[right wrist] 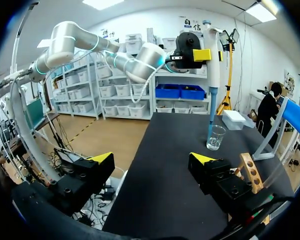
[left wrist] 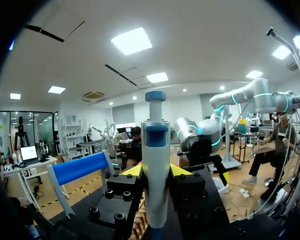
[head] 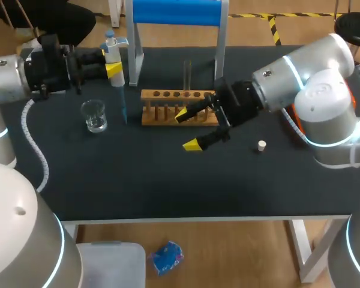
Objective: Invert the test tube, pick up the pipette, mount the tip to pipette, aspirate from beaker and dispense into the tube, eject the tip, return the pipette, and cap with the stopper.
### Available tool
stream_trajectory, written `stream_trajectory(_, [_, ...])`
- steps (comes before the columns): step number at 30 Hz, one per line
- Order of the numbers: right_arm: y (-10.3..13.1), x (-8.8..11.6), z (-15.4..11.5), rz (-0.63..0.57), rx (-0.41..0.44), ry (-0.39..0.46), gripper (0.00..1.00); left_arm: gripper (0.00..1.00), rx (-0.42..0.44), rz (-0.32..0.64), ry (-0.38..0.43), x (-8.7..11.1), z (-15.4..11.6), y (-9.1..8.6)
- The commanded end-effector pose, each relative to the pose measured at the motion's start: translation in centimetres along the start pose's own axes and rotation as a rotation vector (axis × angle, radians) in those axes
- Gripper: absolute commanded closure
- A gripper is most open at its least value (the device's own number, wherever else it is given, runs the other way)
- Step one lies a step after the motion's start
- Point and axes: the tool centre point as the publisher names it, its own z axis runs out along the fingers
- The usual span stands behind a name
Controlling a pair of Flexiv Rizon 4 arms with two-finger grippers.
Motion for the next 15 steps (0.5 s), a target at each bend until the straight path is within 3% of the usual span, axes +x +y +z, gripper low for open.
stream_trajectory(1, [0.0, 0.1, -0.1, 0.0, 0.002, 0.002, 0.0, 1.0, 0.001, 0.001, 0.0, 0.0, -0.1, 0.0])
stream_trajectory(5, [0.0, 0.1, -0.1, 0.0, 0.002, 0.002, 0.0, 1.0, 0.018, -0.005, -0.005, -0.8, -0.5, -0.3])
stream_trajectory(15, [0.4, -1.0, 1.5, 0.003, 0.064, -0.04, 0.0, 1.0, -0.055, 0.01, -0.052, -4.2, -3.0, -0.8])
